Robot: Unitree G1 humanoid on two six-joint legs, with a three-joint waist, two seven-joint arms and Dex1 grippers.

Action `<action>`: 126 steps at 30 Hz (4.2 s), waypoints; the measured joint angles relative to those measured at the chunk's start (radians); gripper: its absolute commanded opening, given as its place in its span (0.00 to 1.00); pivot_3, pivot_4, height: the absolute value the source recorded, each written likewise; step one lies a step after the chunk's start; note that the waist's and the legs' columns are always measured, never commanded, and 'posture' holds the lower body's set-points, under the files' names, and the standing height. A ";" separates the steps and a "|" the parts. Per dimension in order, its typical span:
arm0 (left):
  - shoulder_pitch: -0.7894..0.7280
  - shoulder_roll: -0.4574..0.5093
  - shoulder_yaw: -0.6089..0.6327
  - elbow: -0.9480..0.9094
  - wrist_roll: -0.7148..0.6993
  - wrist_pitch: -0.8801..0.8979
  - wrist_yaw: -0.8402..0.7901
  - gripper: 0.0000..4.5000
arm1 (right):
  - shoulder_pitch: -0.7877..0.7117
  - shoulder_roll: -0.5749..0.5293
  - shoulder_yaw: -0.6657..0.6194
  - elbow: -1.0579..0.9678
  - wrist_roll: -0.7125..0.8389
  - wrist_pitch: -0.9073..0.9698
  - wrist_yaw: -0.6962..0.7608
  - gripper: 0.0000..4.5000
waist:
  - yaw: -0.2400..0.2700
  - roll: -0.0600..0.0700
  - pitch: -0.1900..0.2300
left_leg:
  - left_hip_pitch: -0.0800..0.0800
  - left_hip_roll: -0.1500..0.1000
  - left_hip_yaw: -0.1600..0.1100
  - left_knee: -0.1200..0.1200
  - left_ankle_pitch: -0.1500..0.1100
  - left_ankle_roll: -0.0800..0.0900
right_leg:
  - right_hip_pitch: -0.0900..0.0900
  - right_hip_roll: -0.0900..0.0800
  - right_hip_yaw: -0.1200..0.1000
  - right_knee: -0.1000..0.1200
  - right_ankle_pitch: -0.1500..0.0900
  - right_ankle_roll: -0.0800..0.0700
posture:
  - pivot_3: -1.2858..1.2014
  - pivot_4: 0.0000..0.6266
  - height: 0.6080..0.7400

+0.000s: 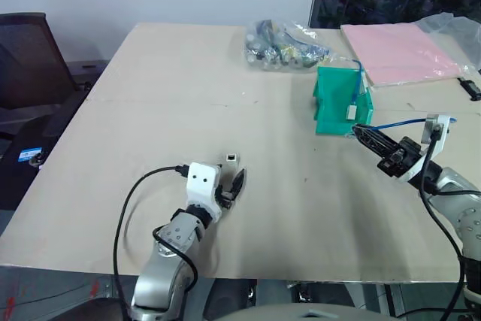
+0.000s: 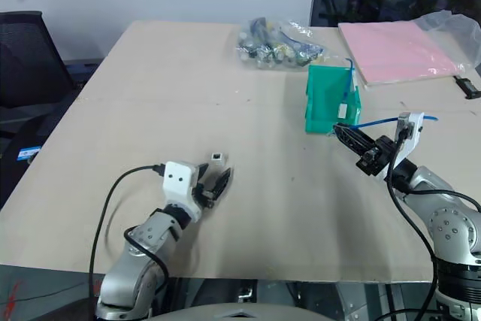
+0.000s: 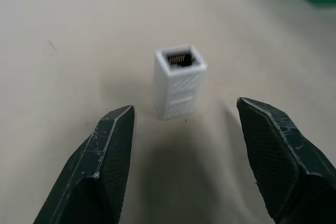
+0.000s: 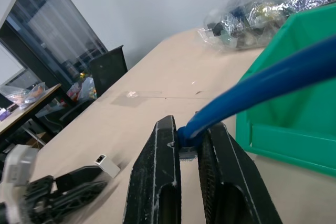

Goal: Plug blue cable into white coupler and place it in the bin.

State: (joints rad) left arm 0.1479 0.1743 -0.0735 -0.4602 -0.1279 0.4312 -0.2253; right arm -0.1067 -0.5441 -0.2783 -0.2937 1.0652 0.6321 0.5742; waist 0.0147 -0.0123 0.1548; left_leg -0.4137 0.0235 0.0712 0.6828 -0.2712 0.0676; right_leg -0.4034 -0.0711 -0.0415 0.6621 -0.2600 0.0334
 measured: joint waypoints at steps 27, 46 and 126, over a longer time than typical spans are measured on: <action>-0.232 0.018 -0.055 0.185 0.077 -0.067 -0.064 0.13 | 0.037 0.020 0.008 -0.052 -0.030 0.000 -0.005 0.00 | 0.001 0.002 -0.001 | -0.001 0.000 0.000 0.001 0.000 0.001 | 0.000 0.000 -0.001 0.000 0.001 0.001 | 0.52 0.24 1.00; -0.887 0.072 -0.286 1.075 -0.080 -0.466 -1.173 0.13 | -0.150 -0.140 0.380 -0.096 -0.451 -0.122 0.273 0.00 | 0.000 0.000 0.000 | -0.003 -0.001 0.002 0.003 0.000 0.002 | -0.001 0.011 -0.001 -0.002 0.000 0.002 | 0.52 0.24 1.00; -0.802 0.040 0.021 0.230 -0.128 0.329 -0.503 1.00 | -0.910 -0.092 0.357 0.958 -0.757 -0.123 0.399 0.18 | -0.006 -0.003 -0.004 | -0.002 -0.001 0.002 0.002 0.003 -0.003 | -0.002 0.007 0.002 0.000 0.003 0.005 | 0.52 0.24 1.00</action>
State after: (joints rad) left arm -0.6537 0.2142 -0.0529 -0.2300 -0.2554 0.7600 -0.7284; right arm -1.0170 -0.6363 0.0784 0.6642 0.3080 0.5089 0.9735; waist 0.0086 -0.0148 0.1503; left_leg -0.4158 0.0225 0.0736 0.6844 -0.2682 0.0645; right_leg -0.4053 -0.0640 -0.0396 0.6618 -0.2574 0.0381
